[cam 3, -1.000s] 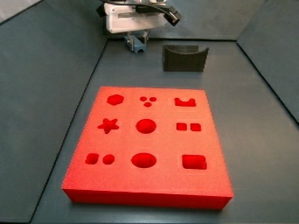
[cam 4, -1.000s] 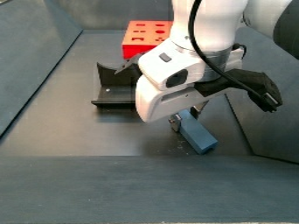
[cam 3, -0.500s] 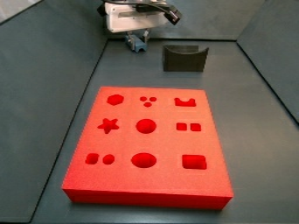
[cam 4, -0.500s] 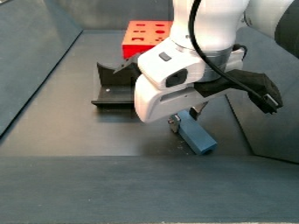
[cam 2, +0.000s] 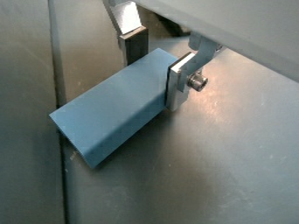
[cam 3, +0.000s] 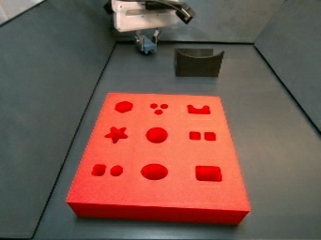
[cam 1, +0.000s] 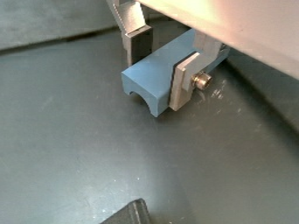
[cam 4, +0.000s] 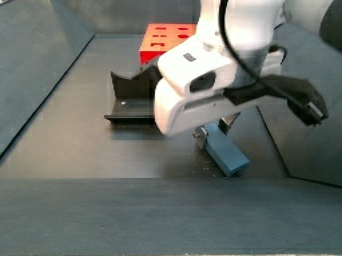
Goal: Pick up the arch object. Move up. Place the arch object on the fixture. Regrasp the arch object. Rotate the arch object. Move to above the board. Insert the arch object.
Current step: Move up, then place the arch object on the fixture.
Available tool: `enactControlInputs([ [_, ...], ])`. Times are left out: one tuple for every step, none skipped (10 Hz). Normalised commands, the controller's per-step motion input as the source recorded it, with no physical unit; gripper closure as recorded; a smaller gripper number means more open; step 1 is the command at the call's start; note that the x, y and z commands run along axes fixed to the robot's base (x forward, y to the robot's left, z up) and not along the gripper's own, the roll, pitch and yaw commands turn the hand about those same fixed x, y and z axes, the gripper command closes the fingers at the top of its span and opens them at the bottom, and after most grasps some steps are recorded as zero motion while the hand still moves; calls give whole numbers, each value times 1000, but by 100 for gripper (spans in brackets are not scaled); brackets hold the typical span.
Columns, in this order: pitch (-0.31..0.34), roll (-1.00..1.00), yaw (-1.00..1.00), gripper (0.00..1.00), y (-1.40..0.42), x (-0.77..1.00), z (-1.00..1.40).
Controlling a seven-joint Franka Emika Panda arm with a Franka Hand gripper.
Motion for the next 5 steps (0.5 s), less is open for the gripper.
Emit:
enactControlInputs([
  [32, -22, 7, 100, 3, -8, 681],
  [41, -37, 8, 100, -9, -7, 550],
  [38, -48, 10, 100, -12, -8, 404],
  [22, -56, 12, 100, -10, -15, 191],
  [0, 0, 0, 100, 0, 0, 1000],
])
